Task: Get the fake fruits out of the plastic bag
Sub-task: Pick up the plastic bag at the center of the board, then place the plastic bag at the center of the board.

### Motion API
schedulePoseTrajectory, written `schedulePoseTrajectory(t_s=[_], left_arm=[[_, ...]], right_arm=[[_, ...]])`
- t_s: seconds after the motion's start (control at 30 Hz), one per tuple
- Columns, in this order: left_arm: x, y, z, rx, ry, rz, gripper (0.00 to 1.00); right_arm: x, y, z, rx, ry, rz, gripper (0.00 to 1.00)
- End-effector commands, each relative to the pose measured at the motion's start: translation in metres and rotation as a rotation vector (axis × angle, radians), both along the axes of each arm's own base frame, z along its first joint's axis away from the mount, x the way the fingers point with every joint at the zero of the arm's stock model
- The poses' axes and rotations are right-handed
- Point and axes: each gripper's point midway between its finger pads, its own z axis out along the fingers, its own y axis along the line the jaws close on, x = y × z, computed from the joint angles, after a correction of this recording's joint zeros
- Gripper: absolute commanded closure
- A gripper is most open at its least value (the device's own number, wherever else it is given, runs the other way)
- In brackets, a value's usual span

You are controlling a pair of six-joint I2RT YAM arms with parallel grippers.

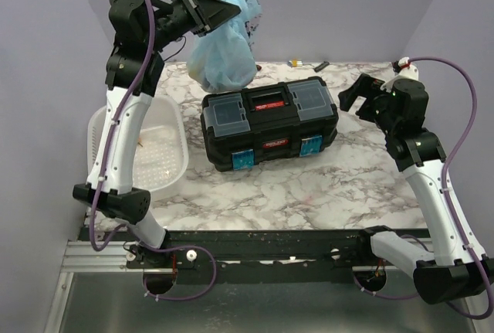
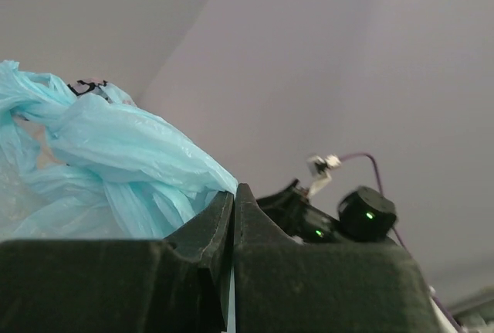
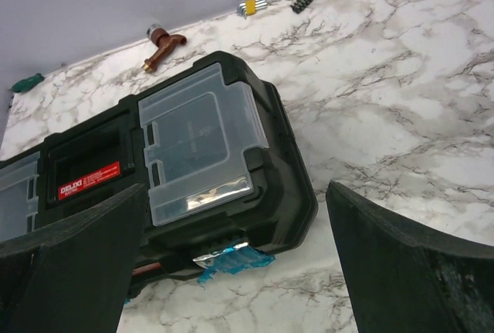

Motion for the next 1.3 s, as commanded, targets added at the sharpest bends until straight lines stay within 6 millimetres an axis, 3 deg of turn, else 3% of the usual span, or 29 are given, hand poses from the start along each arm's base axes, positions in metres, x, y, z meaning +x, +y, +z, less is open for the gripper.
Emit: schedulePoseTrajectory(t_s=[0.0, 0.17, 0.3, 0.47, 0.63, 0.9, 1.13, 1.27], left_arm=[[-0.088, -0.016, 0.034, -0.004, -0.093, -0.166, 1.00], [-0.136, -0.025, 0.040, 0.000, -0.131, -0.260, 1.00], [-0.160, -0.034, 0.027, -0.001, -0.108, -0.348, 1.00], [-0.177, -0.059, -0.009, -0.005, -0.036, -0.460, 1.00], [-0.181, -0.087, -0.054, 0.057, 0.042, -0.540, 1.00], [-0.183, -0.117, -0.162, 0.187, 0.241, -0.629, 1.00], [-0.186, -0.115, -0.292, 0.397, 0.388, -0.513, 1.00], [-0.207, -0.120, -0.337, 0.423, 0.456, -0.541, 1.00]], right_arm=[[-0.014, 0.006, 0.005, 0.016, 0.004, 0.045, 0.00], [-0.027, 0.010, 0.008, 0.033, 0.003, 0.071, 0.00], [-0.042, 0.012, 0.011, 0.040, 0.005, 0.095, 0.00], [-0.058, 0.013, 0.013, 0.047, 0.002, 0.115, 0.00], [-0.070, 0.025, 0.003, 0.078, 0.013, 0.183, 0.00], [-0.085, 0.065, -0.034, 0.190, 0.120, 0.399, 0.00], [-0.108, 0.088, -0.063, 0.294, 0.178, 0.528, 0.00], [-0.120, 0.094, -0.086, 0.330, 0.254, 0.569, 0.00]])
